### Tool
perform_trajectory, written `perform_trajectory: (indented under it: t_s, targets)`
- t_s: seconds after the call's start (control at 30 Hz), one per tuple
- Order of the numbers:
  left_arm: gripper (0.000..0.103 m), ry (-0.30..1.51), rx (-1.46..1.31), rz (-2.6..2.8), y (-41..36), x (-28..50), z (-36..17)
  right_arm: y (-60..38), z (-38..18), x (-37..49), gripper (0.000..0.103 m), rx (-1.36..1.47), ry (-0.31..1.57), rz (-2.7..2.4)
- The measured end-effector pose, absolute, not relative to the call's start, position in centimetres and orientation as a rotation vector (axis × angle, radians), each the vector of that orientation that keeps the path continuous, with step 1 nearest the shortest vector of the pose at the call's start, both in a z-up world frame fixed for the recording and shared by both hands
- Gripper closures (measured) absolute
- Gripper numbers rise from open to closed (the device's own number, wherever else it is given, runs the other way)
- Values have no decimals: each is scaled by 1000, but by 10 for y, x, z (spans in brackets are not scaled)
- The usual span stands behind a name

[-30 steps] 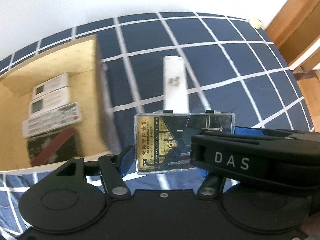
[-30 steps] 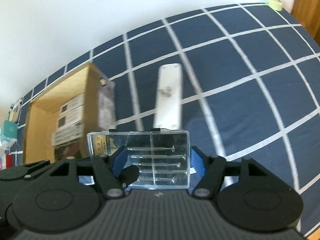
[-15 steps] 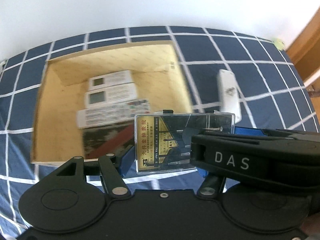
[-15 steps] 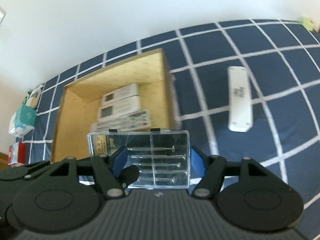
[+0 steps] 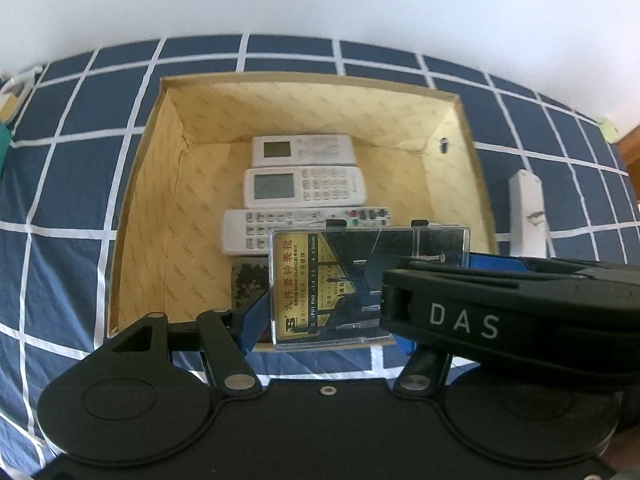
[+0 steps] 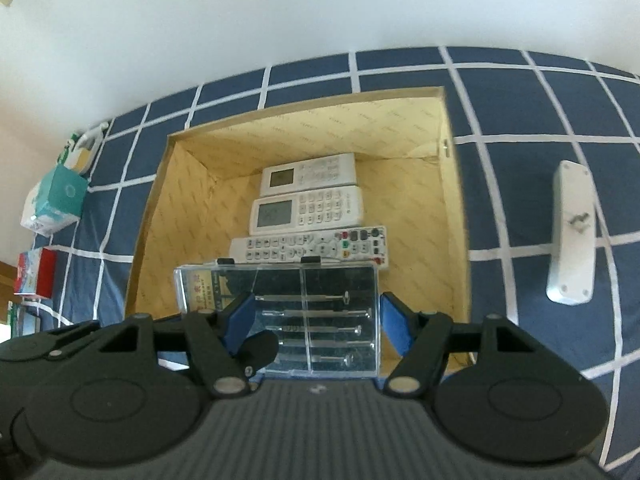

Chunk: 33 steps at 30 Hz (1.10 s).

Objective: Organize objects
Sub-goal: 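Lift the screwdriver case with the right tool and lower it into the box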

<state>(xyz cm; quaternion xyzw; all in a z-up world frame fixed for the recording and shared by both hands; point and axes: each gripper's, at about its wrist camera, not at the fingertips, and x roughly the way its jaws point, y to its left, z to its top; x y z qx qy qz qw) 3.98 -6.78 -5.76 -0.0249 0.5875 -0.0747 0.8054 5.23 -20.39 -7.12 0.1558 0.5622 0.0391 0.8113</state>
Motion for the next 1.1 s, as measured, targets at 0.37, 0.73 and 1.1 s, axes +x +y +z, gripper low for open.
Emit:
perform_trajectory:
  t_s: [0.37,0.73,1.1]
  targets:
    - [42,1376,-60,-138,-57,62,-112,-196,-128,80,35,349,1328,100]
    - [42,1452,-62,-159,-45,68,-142,-188,-165,83,35,370,1411,78]
    - [42,1480,-98,-178,-34,68,-159,-183,-179,84,35,371,1451,49]
